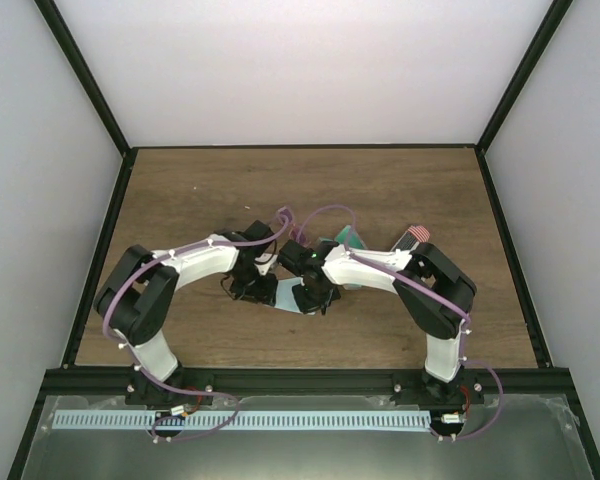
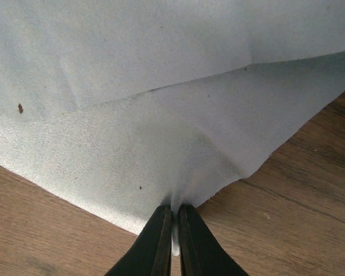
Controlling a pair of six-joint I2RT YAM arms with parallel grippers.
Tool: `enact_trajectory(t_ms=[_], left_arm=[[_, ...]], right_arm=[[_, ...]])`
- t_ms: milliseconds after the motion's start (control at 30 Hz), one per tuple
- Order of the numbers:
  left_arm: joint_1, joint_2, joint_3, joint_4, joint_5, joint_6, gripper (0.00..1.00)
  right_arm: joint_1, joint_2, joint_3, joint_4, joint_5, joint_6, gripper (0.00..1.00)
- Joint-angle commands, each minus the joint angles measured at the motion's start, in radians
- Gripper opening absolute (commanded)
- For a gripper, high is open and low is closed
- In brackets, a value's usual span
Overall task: Organize the sunglasses
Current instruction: Pick up the glasses cleaning cloth from the center of the board.
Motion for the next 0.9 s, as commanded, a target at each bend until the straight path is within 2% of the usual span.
enact_trajectory(t_ms=[0, 233, 367, 600, 867], left_arm=[[-0.007, 0.034, -0.011, 0.045, -0.060, -0.034, 0.51], [-0.011, 0.073, -0.003, 0.072, -0.068, -0.054, 0.41], [-0.018, 0.087, 0.000, 0.080, -0.057, -0.057, 0.25], [-0.040, 0.098, -0.007, 0.090, -0.040, -0.070, 0.06], [-0.044, 0.084, -0.021, 0.081, -0.055, -0.077, 0.04]], right_arm=[[-0.008, -0.018, -0.003, 0.019, -0.020, 0.002, 0.06], [-0.008, -0.025, -0.004, 0.009, -0.026, -0.006, 0.06], [-0.008, -0.026, -0.007, 0.004, -0.023, -0.015, 0.05], [-0.010, -0.027, -0.008, 0.005, -0.024, -0.025, 0.06], [-0.017, -0.033, -0.011, 0.001, -0.020, -0.033, 0.06]])
